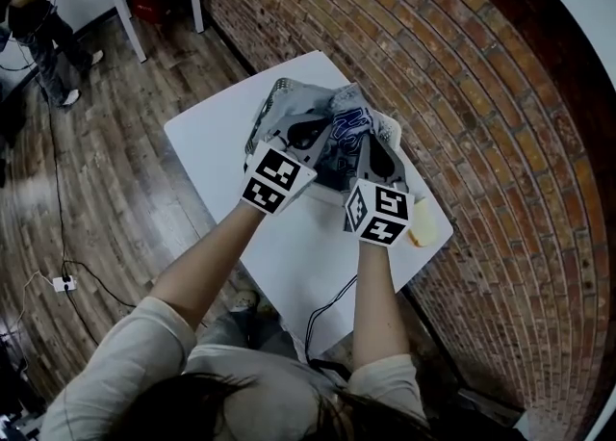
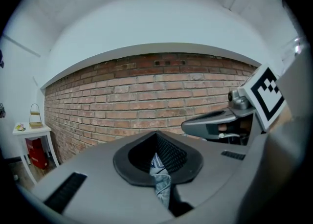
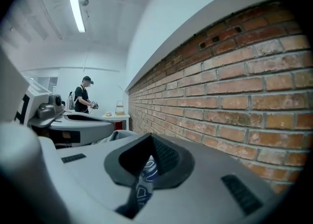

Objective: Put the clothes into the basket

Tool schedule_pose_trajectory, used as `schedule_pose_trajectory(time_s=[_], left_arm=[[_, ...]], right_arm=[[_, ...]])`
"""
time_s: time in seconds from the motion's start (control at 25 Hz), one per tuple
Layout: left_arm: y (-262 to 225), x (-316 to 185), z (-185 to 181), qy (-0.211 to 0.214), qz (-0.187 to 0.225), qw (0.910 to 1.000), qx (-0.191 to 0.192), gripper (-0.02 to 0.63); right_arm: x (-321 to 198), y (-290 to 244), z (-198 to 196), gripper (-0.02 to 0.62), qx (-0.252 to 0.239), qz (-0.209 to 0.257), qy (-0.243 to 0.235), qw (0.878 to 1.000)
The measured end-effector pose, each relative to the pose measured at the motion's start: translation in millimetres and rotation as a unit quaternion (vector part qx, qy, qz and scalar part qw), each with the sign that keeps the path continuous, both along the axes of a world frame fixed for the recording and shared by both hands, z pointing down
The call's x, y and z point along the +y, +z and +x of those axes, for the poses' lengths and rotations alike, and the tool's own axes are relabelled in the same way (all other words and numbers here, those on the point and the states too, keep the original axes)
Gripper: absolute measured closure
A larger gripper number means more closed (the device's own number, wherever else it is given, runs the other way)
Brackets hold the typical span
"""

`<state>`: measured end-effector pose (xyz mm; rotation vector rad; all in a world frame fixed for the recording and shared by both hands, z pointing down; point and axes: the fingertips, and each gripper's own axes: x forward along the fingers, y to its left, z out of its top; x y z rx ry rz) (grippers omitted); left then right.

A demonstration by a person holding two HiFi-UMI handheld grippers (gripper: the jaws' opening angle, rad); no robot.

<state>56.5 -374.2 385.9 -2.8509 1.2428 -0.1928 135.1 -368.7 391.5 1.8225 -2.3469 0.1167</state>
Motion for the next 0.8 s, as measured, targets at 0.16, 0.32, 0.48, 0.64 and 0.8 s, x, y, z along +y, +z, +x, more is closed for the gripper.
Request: schedule_pose_trajectory(time_s=[0.16,0.32,0.48,0.64,0.8], left_arm=[[-12,19,-1,0.005,0.001,0.9999,0.012,0.598],[-24,47,-7,-0.002,-0.007,1.0000,0.004,0.598],[-46,83,-13,-0.003,-0.010,0.9998,0.015,0.598],[-69,121,-15,-0.005,0.005,0.9999,0.011,0.598],[-87,158,-17,-0.002,0.021,0.9998,0.003,0.598]], right_arm=[[18,-16,-8,0.589,-0.011,0.020,-0.005,1.000],[44,-34,-17,0.589,0.001,0.037,-0.014,0.999],[83,-52,-15,0.589,0.017,0.044,-0.017,0.999],[123,-69,-22,0.589,0.010,0.052,-0.025,0.998],[157,-87,-31,0.589,0.011,0.061,-0.028,0.998]])
